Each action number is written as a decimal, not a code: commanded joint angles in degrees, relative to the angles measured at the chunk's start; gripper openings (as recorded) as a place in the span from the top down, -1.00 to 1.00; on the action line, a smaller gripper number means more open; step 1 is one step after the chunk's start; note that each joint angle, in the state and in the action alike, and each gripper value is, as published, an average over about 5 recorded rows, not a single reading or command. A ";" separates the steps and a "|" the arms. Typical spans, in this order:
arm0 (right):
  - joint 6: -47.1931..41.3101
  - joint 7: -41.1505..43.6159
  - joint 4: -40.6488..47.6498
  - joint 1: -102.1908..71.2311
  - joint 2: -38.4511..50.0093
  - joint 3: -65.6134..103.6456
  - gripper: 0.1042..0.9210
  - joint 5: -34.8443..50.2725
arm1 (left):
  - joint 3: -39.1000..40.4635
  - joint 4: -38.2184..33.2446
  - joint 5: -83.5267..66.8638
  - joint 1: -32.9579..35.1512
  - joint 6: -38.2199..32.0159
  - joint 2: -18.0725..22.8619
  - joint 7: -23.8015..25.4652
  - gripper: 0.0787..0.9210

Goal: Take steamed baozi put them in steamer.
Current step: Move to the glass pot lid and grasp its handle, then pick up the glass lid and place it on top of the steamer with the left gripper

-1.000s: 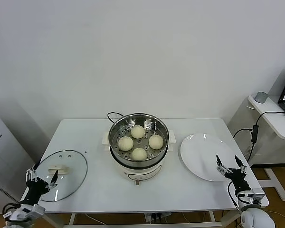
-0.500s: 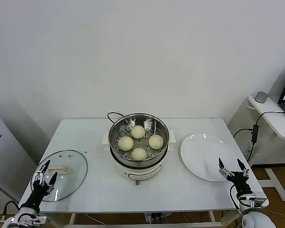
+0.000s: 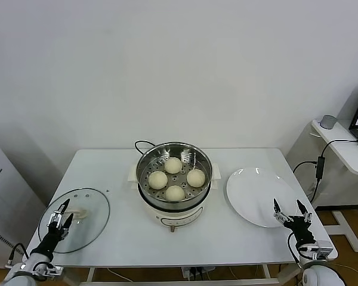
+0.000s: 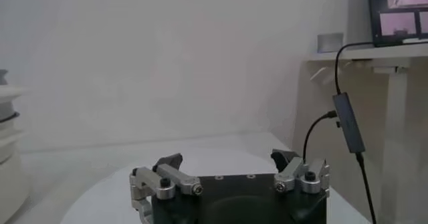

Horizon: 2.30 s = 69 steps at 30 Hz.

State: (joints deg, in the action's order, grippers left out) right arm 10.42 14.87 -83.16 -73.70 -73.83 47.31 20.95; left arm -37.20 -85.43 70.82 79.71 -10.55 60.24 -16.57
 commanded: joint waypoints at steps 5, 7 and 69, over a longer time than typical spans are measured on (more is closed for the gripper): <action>0.31 0.35 1.05 0.32 -0.26 0.03 -0.76 -1.07 | 0.75 7.05 4.20 -5.83 -0.95 0.36 -0.75 -0.77; 0.36 0.41 1.28 0.39 -0.27 0.03 -0.76 -1.24 | 0.84 7.47 4.18 -6.52 -0.95 0.39 -0.85 -0.77; -0.40 0.34 -0.02 2.68 1.92 -2.54 -0.76 -1.04 | 4.57 -28.33 -17.93 -7.44 21.28 -10.86 23.05 0.92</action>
State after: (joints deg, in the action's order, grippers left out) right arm 10.08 15.25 -83.43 -71.78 -71.94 45.80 19.88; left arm -34.45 -104.57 55.06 72.88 2.21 51.50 0.09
